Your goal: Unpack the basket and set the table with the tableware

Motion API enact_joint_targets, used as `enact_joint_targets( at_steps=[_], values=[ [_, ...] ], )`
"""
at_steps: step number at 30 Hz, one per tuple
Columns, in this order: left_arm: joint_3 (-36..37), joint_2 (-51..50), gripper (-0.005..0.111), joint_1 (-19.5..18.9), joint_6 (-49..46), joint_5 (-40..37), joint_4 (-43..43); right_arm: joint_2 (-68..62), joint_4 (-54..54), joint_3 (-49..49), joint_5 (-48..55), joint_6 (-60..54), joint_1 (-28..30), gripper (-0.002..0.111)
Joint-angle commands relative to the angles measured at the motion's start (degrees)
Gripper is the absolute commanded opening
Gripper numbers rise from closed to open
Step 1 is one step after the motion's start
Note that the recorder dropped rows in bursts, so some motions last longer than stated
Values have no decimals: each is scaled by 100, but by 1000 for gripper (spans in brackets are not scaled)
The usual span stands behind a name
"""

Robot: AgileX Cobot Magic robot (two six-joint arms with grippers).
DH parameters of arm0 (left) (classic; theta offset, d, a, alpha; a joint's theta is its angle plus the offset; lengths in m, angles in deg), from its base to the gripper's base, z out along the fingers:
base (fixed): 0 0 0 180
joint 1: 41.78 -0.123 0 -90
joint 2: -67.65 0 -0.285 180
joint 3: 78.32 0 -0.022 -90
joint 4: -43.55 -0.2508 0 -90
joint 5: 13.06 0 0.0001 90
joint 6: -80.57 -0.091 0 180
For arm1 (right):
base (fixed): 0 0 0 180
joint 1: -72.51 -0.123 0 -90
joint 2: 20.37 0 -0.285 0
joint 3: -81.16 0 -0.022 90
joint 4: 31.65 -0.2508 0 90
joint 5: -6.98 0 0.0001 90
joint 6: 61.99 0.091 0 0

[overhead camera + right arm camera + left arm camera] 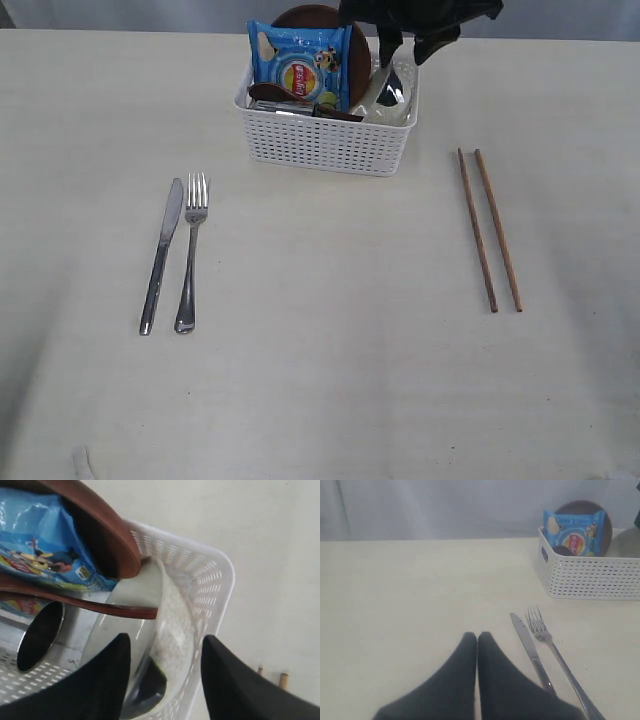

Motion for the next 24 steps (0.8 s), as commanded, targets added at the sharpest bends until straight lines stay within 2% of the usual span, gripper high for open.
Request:
enact_joint_targets(
  at_steps=[1, 4, 8, 12, 17, 24],
  values=[
    [18, 19, 0, 44, 6, 10, -18, -49, -2, 28, 22, 17, -2, 44],
    [18, 19, 0, 44, 6, 10, -18, 3, -77, 28, -191, -197, -2, 44],
    [18, 19, 0, 44, 6, 10, -18, 114, -777, 28, -571, -1107, -2, 44],
    [18, 19, 0, 44, 16, 10, -18, 151, -1806, 28, -763, -2393, -55, 44],
    [18, 19, 0, 44, 16, 10, -18, 56, -2546, 28, -998, -4159, -301, 44],
    [18, 19, 0, 44, 16, 10, -18, -300, -2638, 28, -1407, -5004, -527, 44]
  ],
)
